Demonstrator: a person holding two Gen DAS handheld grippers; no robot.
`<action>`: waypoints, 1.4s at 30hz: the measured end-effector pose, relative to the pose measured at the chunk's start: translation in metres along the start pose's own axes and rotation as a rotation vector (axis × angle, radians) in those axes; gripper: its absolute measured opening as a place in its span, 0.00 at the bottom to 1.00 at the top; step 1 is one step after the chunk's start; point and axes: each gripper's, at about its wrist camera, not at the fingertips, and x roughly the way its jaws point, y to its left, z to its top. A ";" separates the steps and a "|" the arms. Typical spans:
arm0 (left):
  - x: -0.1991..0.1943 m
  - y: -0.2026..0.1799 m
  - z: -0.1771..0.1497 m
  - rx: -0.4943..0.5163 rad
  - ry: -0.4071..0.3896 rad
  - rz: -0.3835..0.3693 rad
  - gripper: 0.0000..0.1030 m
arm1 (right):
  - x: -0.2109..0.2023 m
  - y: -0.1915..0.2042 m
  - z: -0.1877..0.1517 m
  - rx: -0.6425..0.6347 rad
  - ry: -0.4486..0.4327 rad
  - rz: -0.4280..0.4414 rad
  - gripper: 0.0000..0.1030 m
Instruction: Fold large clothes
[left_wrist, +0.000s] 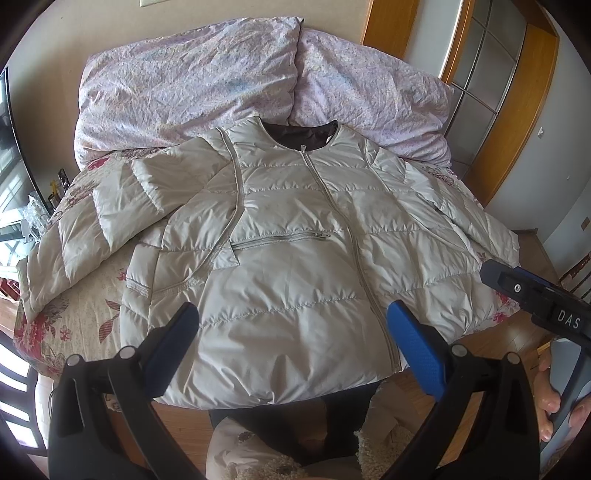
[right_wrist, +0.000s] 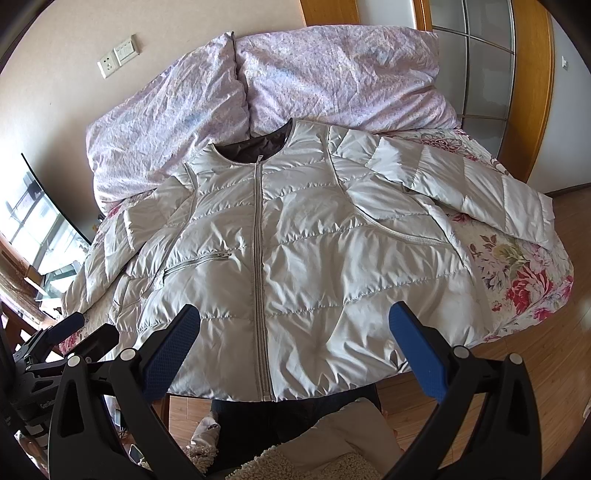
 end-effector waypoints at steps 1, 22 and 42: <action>0.000 0.000 0.000 0.000 0.000 0.000 0.98 | 0.000 0.000 0.000 0.000 0.000 0.000 0.99; 0.000 0.000 -0.001 0.001 -0.003 0.001 0.98 | -0.001 0.000 -0.001 0.003 -0.001 0.002 0.99; -0.002 -0.003 -0.003 0.000 0.000 -0.001 0.98 | -0.002 -0.003 -0.001 0.005 -0.001 0.002 0.99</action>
